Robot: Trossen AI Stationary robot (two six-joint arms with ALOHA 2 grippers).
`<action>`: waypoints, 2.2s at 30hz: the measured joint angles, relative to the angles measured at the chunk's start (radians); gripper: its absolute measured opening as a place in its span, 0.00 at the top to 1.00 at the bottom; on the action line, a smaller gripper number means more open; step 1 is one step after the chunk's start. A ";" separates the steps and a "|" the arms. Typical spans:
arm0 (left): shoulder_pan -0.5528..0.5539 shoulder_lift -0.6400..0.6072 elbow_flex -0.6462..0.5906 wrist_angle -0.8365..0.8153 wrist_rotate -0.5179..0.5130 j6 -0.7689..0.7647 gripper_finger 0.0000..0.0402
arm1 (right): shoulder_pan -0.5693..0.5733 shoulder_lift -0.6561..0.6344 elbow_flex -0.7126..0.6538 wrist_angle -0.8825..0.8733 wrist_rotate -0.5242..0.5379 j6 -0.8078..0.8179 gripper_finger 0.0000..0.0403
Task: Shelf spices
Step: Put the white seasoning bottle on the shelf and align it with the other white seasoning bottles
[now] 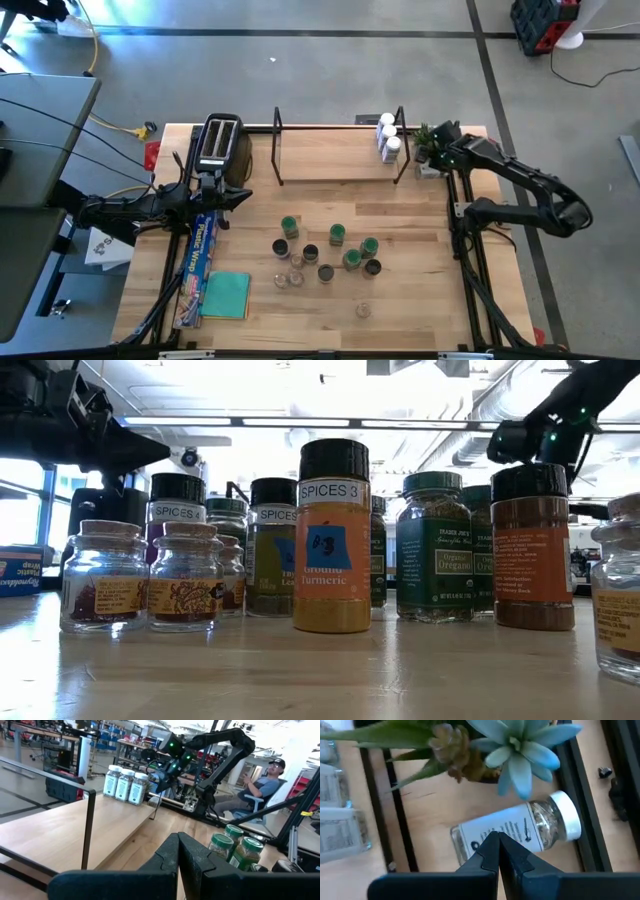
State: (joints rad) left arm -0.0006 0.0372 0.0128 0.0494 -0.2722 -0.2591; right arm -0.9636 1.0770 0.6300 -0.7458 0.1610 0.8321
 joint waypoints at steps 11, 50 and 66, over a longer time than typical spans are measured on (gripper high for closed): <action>0.000 0.000 0.000 0.001 -0.029 -0.001 1.00 | -0.052 0.008 -0.115 0.120 -0.006 -0.004 1.00; 0.000 -0.001 0.000 -0.001 -0.019 0.000 1.00 | 0.867 0.099 0.093 -0.641 -0.062 0.628 1.00; 0.000 -0.001 0.000 -0.002 0.033 0.000 1.00 | 0.898 0.301 0.098 -0.599 -0.101 0.546 1.00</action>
State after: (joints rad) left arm -0.0006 0.0364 0.0128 0.0471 -0.2396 -0.2588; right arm -0.0652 1.3780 0.7277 -1.3451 0.0604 1.3782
